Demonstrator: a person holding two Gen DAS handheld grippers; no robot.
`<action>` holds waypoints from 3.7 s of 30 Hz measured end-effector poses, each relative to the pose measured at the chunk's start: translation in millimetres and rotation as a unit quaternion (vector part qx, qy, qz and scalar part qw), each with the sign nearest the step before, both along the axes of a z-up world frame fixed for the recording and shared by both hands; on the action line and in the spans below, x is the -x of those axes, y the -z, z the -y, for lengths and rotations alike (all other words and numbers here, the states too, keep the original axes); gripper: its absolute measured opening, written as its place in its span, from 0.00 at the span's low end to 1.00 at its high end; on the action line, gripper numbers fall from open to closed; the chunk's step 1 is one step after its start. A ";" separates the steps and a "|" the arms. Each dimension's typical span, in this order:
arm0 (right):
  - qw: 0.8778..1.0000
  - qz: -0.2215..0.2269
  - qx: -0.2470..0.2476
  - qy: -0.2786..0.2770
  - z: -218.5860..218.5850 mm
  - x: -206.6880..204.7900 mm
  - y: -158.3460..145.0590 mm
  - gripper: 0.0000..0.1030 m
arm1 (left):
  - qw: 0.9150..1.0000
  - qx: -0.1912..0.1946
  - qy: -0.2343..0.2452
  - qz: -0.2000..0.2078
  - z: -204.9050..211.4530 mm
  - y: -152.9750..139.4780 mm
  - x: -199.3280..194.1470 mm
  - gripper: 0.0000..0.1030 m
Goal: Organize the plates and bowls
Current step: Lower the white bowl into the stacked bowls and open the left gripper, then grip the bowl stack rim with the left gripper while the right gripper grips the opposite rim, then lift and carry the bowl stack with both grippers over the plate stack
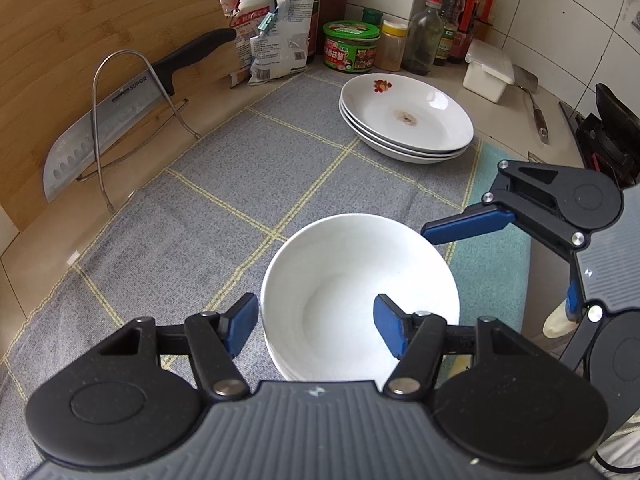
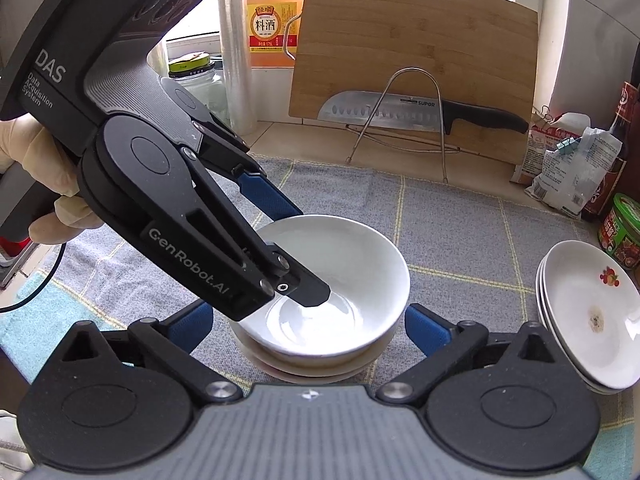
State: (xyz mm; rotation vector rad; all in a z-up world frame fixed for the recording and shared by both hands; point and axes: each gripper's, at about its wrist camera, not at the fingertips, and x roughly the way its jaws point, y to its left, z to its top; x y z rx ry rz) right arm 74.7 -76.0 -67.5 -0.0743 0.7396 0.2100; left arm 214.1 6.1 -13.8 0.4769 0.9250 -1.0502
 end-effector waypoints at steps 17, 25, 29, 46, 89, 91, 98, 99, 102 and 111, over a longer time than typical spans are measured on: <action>0.999 -0.044 0.008 -0.005 23.0 13.6 30.4 1.00 | 0.992 0.084 -0.097 0.011 -61.1 -1.1 47.3 0.91; 0.996 -0.059 0.026 -0.053 38.5 2.0 51.1 1.00 | 0.987 0.046 -0.155 0.005 -54.5 24.1 68.4 0.91; 0.994 -0.067 0.035 -0.074 41.2 -8.5 58.1 1.00 | 0.986 0.029 -0.164 0.008 -53.0 35.6 74.3 0.91; 0.987 -0.108 0.059 -0.102 43.2 -42.8 68.5 1.00 | 0.996 0.000 -0.072 0.044 -25.4 81.5 55.1 0.96; 0.914 -0.038 0.102 -0.390 42.4 -67.0 52.9 0.96 | 0.996 0.008 0.061 0.069 -18.0 75.9 29.6 0.85; 0.911 -0.041 0.107 -0.396 40.2 -67.6 53.7 0.94 | 0.995 0.006 0.072 0.071 -17.1 76.7 28.8 0.85; 0.906 -0.047 0.115 -0.405 35.1 -73.3 53.0 0.93 | 0.993 0.003 0.099 0.063 -15.3 78.2 23.9 0.85; 0.904 -0.045 0.118 -0.407 35.0 -72.6 52.6 0.92 | 0.993 0.003 0.101 0.062 -14.9 78.2 23.3 0.85; 0.904 -0.056 0.110 -0.409 36.8 -72.6 51.6 0.88 | 0.992 0.005 0.108 0.060 -14.3 78.0 23.0 0.84; 0.906 -0.057 0.111 -0.404 37.0 -71.1 50.1 0.84 | 0.991 0.010 0.123 0.054 -16.0 77.2 21.9 0.81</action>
